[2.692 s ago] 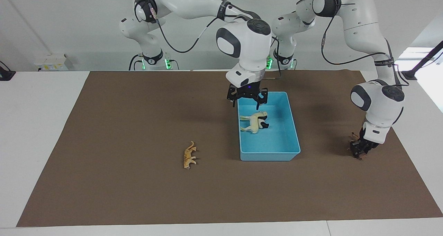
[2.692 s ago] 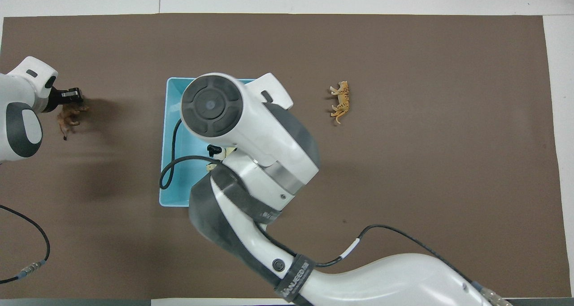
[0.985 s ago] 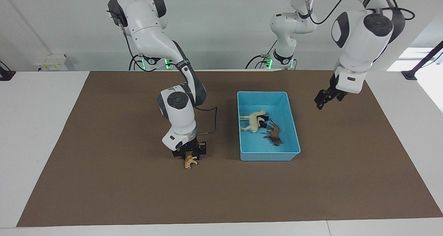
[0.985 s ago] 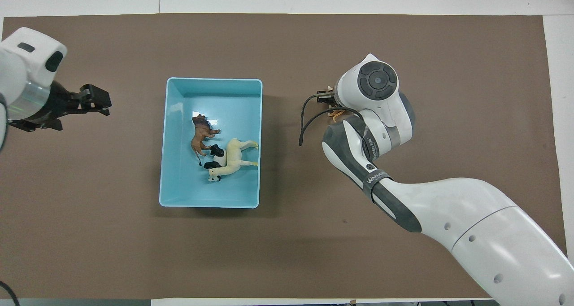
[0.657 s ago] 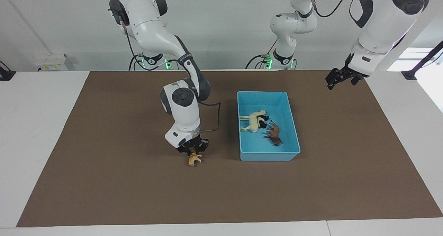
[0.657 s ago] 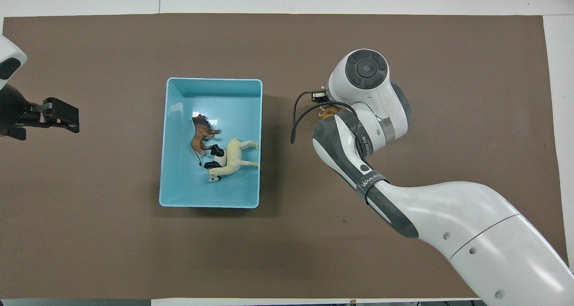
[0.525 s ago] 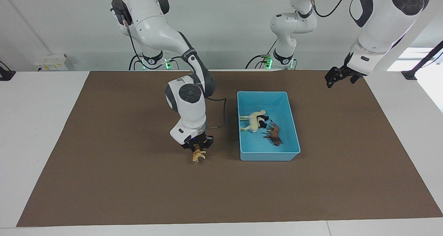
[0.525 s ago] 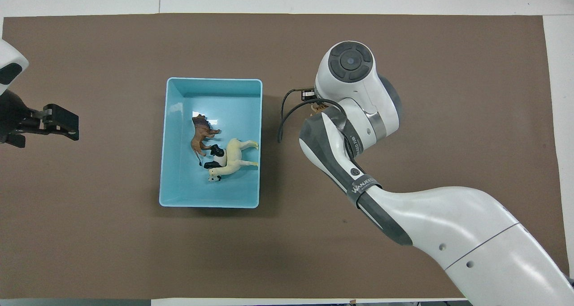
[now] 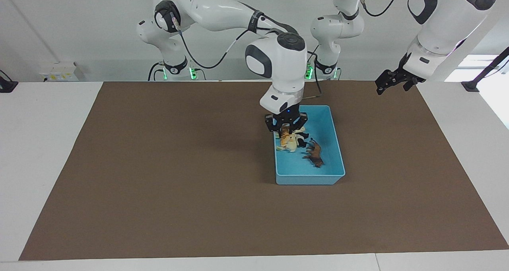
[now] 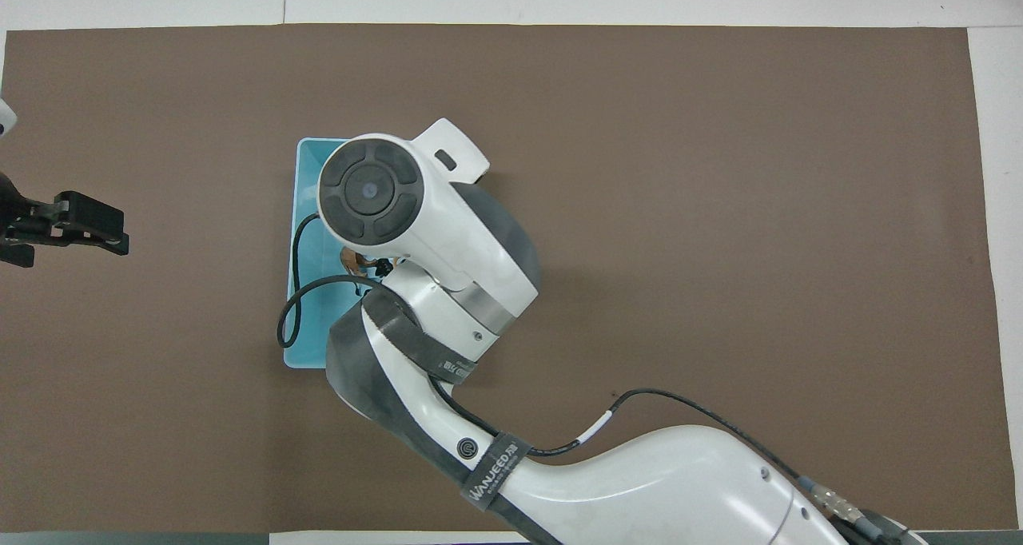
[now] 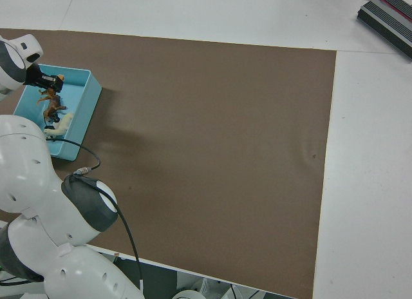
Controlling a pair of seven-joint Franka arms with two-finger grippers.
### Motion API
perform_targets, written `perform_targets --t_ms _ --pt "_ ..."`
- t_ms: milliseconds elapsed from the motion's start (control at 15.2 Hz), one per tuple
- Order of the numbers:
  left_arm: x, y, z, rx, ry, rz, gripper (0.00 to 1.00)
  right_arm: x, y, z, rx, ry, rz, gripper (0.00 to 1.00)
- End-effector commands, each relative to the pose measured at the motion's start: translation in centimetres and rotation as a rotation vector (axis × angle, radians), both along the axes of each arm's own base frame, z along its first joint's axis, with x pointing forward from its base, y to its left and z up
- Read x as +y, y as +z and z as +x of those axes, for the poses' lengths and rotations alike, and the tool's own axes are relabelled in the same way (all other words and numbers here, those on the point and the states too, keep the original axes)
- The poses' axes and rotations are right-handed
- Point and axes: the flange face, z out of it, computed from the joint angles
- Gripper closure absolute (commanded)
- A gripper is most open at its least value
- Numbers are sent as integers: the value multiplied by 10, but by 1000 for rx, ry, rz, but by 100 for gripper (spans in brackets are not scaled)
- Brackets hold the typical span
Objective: Put all toys into storage box
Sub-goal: 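Carry the tan tiger into the box with the right gripper and release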
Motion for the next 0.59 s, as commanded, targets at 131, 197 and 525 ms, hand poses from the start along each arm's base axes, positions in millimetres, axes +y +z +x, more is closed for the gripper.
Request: perform_targets --t_ms 131,197,525 --pt "-4 -3 9 -62 -29 -21 0 -1 -43 -9 25 -86 13 0" --pt "-4 -5 9 -57 -30 -21 0 6 -40 -19 37 -100 5 0" --pt "-4 -6 5 -27 -35 -21 0 -41 36 4 -19 -176 4 0"
